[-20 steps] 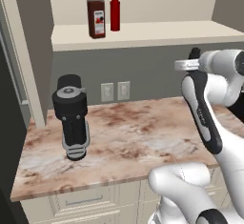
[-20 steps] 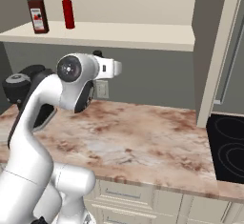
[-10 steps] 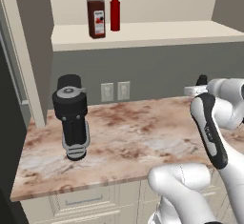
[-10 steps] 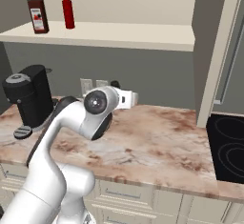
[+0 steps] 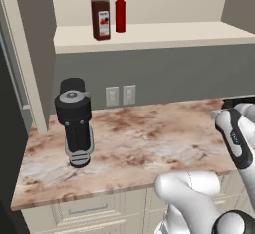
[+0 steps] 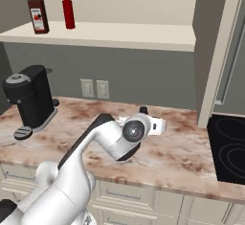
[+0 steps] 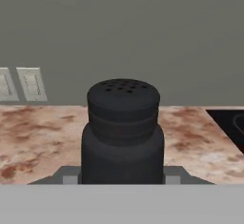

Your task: Collect the paprika, ketchup, and shaker from the cabinet and place them next to the stove.

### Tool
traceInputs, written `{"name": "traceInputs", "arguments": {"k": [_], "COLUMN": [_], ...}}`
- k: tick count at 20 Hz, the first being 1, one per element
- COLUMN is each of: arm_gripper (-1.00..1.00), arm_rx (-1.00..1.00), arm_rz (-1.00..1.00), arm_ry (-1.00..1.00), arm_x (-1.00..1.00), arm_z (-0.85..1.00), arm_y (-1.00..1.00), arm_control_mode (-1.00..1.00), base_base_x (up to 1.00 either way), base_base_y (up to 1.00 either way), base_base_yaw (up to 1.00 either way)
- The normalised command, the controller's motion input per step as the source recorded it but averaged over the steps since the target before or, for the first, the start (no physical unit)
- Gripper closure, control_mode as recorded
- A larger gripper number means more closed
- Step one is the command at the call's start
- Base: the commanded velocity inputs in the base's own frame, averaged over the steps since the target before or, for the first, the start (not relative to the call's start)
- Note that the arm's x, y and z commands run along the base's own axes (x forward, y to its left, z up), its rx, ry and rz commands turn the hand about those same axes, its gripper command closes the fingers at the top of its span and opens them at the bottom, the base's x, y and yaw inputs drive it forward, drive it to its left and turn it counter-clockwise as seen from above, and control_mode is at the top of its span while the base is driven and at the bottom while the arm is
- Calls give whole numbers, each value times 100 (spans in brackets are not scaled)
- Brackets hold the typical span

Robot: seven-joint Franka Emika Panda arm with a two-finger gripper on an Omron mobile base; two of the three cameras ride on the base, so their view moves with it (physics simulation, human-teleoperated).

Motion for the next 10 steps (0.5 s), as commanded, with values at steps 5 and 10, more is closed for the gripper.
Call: {"name": "traceInputs", "arguments": {"k": [5,10], "arm_gripper": [100,100], "arm_rx": [0,0], "arm_rz": [1,4], "arm_ry": [1,0], "arm_x": [22,33], "arm_z": [-48,-13], "arm_y": [-93,-66], "arm_control_mode": [-100,-100], "base_base_x": [0,0], "base_base_y": [0,0], "base_base_yaw": [0,0]}}
